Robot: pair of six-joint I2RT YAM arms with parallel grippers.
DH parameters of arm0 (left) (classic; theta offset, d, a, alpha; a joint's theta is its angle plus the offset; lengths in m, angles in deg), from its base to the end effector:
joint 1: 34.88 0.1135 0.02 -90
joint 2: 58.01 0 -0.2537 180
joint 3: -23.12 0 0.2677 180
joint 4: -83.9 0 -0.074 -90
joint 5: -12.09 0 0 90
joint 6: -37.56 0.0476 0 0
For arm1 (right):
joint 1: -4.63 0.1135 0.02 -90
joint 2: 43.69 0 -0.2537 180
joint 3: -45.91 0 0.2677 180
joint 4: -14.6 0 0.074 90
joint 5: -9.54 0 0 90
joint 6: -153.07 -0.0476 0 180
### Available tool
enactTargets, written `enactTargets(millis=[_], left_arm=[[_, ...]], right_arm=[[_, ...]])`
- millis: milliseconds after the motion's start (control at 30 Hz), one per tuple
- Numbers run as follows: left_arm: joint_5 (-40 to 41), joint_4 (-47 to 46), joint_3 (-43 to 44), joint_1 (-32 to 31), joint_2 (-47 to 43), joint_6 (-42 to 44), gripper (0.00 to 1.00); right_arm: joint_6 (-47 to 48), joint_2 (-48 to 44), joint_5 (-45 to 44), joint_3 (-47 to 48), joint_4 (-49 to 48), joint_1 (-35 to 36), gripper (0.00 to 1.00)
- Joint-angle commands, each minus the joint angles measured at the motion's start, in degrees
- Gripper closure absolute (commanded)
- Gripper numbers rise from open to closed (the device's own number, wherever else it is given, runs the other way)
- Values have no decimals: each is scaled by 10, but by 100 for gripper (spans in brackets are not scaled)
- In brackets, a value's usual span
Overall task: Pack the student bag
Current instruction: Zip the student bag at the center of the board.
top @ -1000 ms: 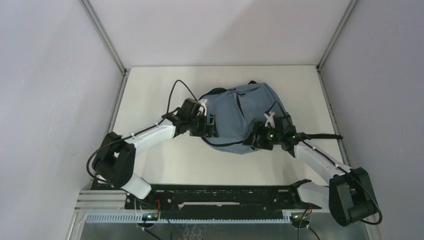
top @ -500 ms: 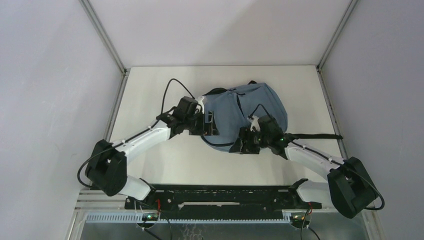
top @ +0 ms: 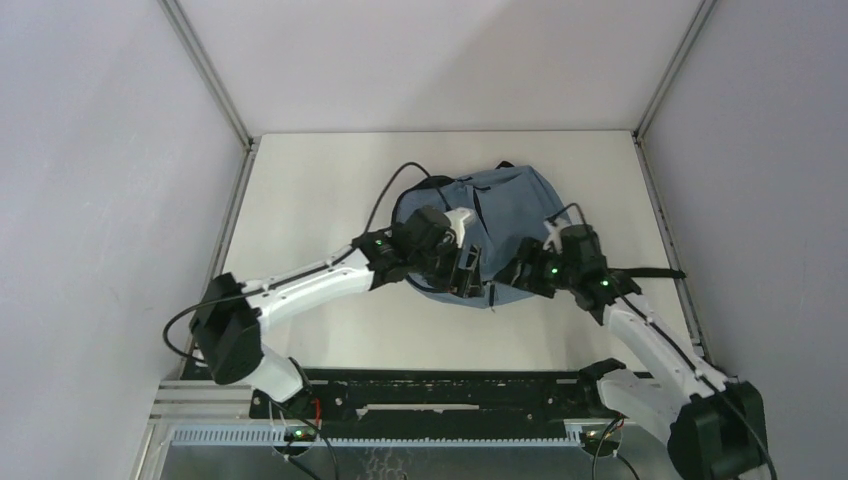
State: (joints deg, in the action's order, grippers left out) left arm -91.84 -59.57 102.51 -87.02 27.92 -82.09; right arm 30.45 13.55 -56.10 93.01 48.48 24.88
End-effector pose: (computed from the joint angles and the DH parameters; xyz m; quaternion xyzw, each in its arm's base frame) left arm 0.2093 -0.2879 0.2540 0.2249 0.8836 -0.3428 0.2260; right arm 0.2096 0.0982 0.1982 0.0150 0.9035 0.3439 0.2554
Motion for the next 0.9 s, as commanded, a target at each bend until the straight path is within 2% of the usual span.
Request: enactTargets(millis=[0,133,267,367,467,533,700,867], left_arm=[[32,-4,54,-23,44,3,20],[57,46,118,-40,113,-27,27],[65,36,140,-67,159,-69,33],[91,50,168,-86,198,-80,36],[123,77,200,-89,240,-99,43],[137,80,209,-89,256,-108,44],[221,109,244,-89,284,-112,47],[277,109,227,-89,279,-124,52]], right_arm=[[-18,-75,-105,18,80,-88,22],[-15,-111,-124,18,89,-155,22],[-8,-101,-100,18,82,-216,23],[-7,-92,-90,24,75,-222,24],[-21,-91,-74,24,55,-222,24],[-31,-91,-64,24,46,-222,24],[-34,-91,-48,24,33,-223,25],[-32,-93,-52,24,42,-222,25]])
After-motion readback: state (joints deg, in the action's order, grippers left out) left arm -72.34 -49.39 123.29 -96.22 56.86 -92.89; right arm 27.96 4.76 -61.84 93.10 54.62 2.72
